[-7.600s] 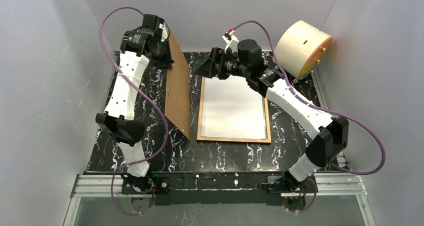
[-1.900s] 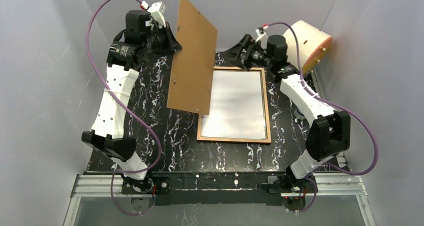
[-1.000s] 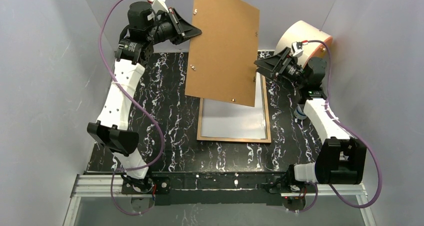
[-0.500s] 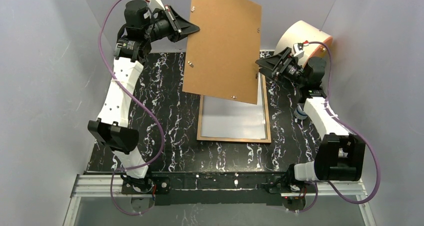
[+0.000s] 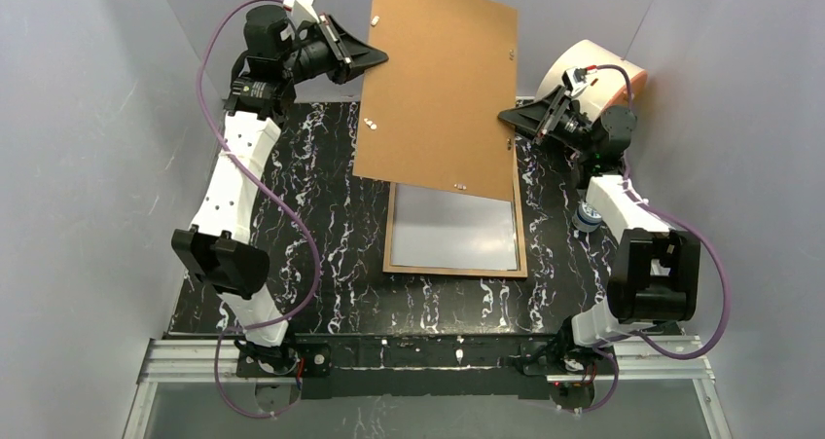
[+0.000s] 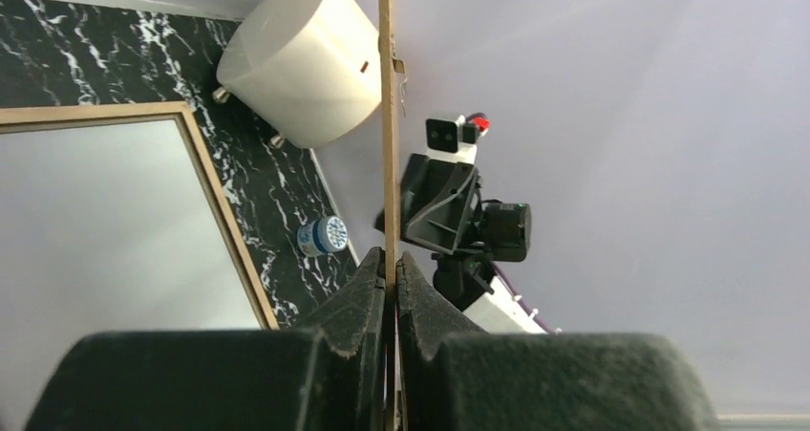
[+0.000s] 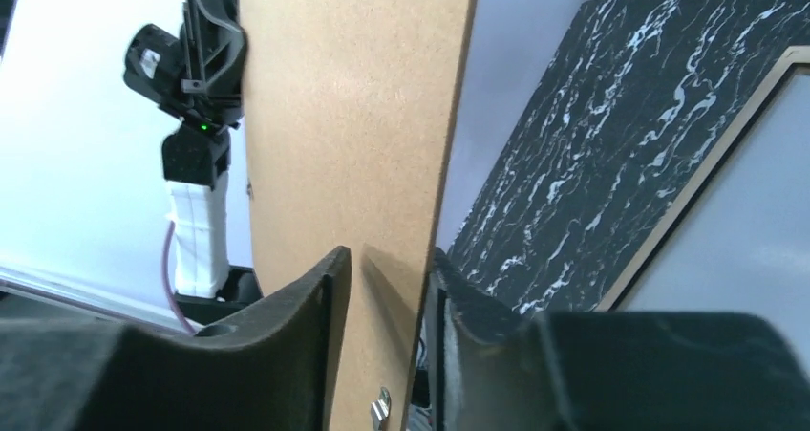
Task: Put the photo into the frame
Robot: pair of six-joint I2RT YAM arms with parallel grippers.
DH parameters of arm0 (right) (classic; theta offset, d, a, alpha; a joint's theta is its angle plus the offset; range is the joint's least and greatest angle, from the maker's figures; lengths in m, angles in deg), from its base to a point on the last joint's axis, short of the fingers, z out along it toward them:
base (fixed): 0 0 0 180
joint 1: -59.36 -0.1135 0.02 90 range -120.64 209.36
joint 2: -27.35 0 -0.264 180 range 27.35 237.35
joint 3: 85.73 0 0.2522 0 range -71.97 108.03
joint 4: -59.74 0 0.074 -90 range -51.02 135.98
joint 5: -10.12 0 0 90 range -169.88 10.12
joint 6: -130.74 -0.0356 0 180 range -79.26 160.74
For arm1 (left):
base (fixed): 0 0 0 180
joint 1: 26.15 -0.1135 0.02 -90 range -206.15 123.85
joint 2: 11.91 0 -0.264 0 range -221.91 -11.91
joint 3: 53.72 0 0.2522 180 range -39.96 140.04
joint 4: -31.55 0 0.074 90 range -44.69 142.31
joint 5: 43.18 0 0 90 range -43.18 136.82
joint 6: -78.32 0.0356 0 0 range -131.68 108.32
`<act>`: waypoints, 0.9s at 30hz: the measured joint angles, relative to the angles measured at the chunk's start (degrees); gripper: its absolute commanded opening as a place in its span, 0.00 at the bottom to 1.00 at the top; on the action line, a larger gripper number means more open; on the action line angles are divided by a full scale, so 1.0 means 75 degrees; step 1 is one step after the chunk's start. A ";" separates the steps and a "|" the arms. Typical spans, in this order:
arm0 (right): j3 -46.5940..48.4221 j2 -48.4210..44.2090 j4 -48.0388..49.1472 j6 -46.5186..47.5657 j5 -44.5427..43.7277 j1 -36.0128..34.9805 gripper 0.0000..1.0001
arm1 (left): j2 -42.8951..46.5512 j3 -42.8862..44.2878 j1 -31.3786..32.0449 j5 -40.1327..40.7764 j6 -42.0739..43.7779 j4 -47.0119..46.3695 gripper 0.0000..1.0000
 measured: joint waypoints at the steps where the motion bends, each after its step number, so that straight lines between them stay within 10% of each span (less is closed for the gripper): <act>1: 0.0006 0.0003 0.0067 -0.0061 0.0026 0.0041 0.20 | 0.0000 -0.0050 -0.0044 -0.0006 -0.0050 -0.0006 0.00; 4: 0.0006 0.0000 0.0163 -0.0356 0.0131 0.0087 0.01 | 0.0006 -0.0187 -0.0117 0.0000 -0.0082 -0.0131 0.09; 27: -0.1067 -0.0903 -0.2235 0.0758 0.0157 0.0041 0.01 | 0.0545 -0.4249 -0.0096 0.0807 0.1603 0.0067 0.71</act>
